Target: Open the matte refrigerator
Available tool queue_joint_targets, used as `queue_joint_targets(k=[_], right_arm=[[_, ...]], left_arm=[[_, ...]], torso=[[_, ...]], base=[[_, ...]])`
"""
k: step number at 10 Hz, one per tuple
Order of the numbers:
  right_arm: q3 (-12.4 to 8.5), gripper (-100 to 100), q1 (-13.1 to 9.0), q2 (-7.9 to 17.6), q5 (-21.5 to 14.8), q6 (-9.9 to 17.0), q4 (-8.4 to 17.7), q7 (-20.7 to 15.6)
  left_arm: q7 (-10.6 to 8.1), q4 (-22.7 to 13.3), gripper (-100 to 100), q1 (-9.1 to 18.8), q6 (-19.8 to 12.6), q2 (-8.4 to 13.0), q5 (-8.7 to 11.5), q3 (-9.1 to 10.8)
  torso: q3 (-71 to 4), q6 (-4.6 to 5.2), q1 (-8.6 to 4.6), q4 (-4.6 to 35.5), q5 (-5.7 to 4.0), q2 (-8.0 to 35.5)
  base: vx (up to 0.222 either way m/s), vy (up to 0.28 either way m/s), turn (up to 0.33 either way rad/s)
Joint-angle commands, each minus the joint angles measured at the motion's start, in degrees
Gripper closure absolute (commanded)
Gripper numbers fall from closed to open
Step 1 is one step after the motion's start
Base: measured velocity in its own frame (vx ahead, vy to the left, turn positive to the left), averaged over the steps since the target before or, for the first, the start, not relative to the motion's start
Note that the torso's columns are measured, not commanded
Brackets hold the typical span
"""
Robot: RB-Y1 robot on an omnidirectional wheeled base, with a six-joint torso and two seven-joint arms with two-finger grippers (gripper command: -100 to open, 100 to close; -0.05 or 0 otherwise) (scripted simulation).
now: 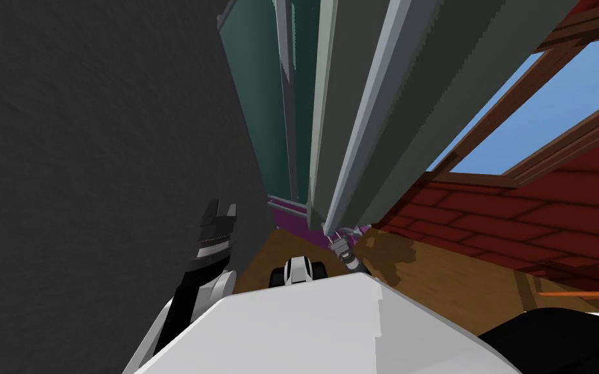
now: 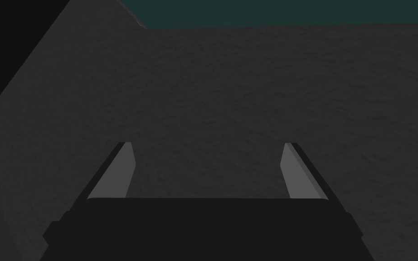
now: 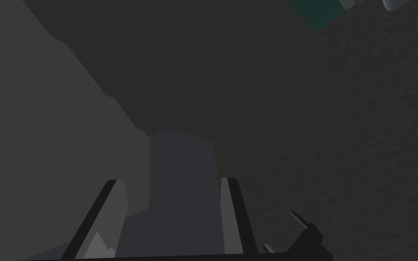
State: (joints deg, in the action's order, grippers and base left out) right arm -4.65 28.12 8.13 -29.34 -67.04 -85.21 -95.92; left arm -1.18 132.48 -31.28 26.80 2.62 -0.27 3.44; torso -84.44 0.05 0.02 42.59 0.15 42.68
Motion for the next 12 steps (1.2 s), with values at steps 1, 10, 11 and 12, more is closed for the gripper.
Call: queue_joint_targets(k=[1,10,11,12], right_arm=[[1.77,100,-0.42,1.73,-0.73,-2.54,-0.31,1.67],[6.70,100,-0.14,6.25,-3.45,-7.96,-0.09,5.18],[7.37,100,-0.09,6.77,-3.78,-8.78,-0.29,5.59],[8.03,100,-0.04,7.30,-4.10,-9.60,-0.48,6.00]], left_arm=[[0.00,0.00,0,0.00,0.00,0.00,0.00,0.00],[0.00,0.00,0,-0.01,0.00,0.00,0.00,0.01],[0.00,0.00,0,-0.02,0.00,-0.01,0.00,0.00],[0.00,0.00,0,-0.02,0.00,-0.01,0.00,0.00]], torso=[[-0.02,0.10,-0.06,0.04,0.03,-0.02],[0.08,0.01,0.06,0.09,0.00,0.26],[-0.05,0.04,0.23,0.10,0.08,-0.03],[-0.25,-0.10,0.39,0.04,0.09,-0.30]], base=[[-0.176,-0.170,0.126],[-0.141,-0.167,0.115],[-0.049,-0.115,0.046],[-0.069,-0.158,0.160]])
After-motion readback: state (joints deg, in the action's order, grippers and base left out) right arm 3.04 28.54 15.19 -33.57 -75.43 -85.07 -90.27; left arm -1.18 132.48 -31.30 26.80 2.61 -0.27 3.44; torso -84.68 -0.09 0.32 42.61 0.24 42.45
